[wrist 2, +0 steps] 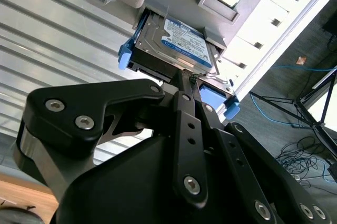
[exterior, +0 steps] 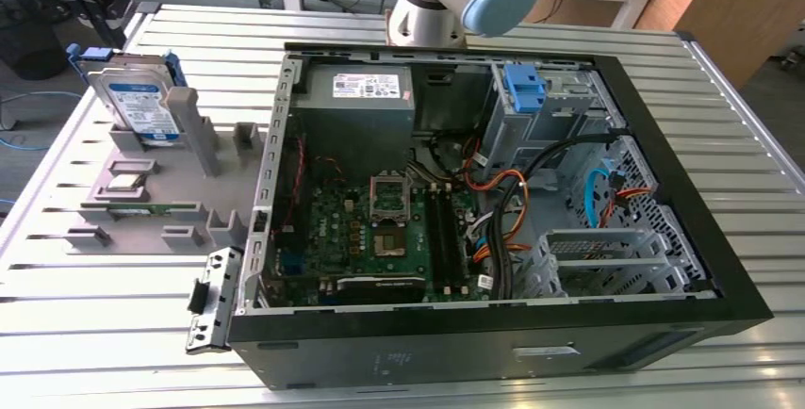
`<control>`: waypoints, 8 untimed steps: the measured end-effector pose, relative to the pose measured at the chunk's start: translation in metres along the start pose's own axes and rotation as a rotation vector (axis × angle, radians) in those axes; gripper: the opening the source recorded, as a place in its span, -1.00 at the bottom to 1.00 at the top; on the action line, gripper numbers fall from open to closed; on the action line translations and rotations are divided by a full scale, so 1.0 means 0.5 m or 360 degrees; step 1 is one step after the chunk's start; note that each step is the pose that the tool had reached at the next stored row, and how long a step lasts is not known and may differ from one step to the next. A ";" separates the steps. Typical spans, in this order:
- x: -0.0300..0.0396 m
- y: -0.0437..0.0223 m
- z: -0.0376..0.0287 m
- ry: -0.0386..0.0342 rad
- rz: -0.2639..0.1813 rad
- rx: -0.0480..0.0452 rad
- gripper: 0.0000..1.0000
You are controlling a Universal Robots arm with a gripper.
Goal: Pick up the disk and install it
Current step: 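Pick up the disk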
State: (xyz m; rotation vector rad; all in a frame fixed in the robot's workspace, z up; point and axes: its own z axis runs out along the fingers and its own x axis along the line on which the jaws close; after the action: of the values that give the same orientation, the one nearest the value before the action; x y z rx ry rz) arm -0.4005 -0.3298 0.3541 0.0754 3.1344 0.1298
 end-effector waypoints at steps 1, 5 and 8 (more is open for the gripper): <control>0.000 0.000 0.000 0.0000 0.0000 0.0000 -0.79; 0.000 0.000 0.000 0.0000 -0.0001 0.0000 -0.79; 0.000 0.000 0.000 0.0002 -0.0030 0.0000 -0.79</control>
State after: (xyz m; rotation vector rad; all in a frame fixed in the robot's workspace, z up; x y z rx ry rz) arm -0.4005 -0.3298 0.3540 0.0454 3.1357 0.1300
